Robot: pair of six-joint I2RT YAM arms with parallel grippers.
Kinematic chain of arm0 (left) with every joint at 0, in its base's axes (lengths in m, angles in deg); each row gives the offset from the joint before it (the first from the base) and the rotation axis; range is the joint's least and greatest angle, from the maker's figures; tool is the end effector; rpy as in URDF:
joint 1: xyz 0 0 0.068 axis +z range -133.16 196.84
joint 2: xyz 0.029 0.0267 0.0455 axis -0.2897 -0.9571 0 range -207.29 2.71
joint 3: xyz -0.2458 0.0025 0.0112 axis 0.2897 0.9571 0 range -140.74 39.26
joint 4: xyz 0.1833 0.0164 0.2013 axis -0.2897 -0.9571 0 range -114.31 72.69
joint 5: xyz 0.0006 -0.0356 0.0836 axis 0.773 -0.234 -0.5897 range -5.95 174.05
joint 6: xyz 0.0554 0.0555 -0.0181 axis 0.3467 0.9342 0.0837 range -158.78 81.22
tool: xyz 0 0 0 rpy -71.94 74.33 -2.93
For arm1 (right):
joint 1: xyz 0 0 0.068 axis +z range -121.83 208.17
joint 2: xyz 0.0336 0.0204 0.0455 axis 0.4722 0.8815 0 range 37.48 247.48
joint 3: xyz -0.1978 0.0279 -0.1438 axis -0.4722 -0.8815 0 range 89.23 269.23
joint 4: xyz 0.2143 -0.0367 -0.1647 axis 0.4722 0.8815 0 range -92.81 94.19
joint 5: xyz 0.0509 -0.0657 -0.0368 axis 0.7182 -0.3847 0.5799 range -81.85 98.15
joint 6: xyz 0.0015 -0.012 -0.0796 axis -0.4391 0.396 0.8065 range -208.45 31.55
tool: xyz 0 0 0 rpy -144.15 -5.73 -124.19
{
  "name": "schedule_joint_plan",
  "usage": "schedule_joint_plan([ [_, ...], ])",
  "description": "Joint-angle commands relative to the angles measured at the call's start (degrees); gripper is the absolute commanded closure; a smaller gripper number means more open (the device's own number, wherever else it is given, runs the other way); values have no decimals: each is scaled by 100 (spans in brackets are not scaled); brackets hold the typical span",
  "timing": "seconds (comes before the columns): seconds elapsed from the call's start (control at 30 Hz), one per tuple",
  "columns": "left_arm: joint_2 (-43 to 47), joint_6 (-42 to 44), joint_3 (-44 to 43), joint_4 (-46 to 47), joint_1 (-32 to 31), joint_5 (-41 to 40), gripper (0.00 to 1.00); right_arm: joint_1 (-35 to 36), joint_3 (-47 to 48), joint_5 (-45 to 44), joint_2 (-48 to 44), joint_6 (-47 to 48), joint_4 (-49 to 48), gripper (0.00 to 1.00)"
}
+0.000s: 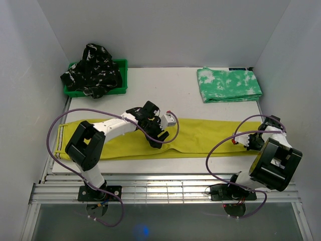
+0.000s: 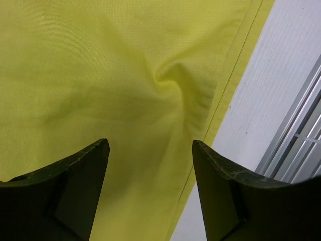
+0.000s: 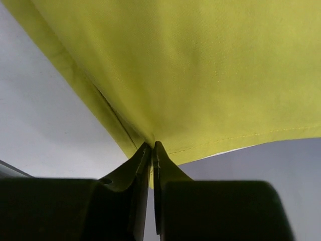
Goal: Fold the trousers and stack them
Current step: Fold the trousers
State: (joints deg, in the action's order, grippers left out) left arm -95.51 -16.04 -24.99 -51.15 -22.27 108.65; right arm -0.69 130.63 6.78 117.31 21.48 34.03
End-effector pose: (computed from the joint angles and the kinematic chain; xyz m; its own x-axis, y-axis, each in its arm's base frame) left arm 0.2552 -0.2447 0.1265 -0.3937 0.7730 -0.4974 0.9192 0.3334 -0.2095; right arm 0.2211 -0.1238 0.0945 -0.1700 -0.9794 0.1085 -0.9626 0.1415 -0.2311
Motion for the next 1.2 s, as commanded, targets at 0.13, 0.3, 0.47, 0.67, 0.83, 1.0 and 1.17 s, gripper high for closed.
schedule_joint_plan([
  [0.13,74,142,0,150,-131,2,23,-32,139,40,-20,-51,-151,92],
  [0.3,118,257,132,299,-334,-420,25,-32,122,31,-38,-77,-133,92],
  [0.47,250,292,298,387,-457,-518,28,-32,175,31,-29,-130,-45,92],
  [0.67,347,257,492,519,-878,-737,32,-32,254,40,6,-191,16,92],
  [0.83,250,90,545,695,-958,-1027,39,-32,324,40,15,-235,69,92],
  [1.0,224,64,484,809,-984,-1220,46,-32,368,22,24,-253,122,92],
  [1.17,215,64,501,888,-1002,-1344,58,-32,403,31,24,-244,139,92],
])
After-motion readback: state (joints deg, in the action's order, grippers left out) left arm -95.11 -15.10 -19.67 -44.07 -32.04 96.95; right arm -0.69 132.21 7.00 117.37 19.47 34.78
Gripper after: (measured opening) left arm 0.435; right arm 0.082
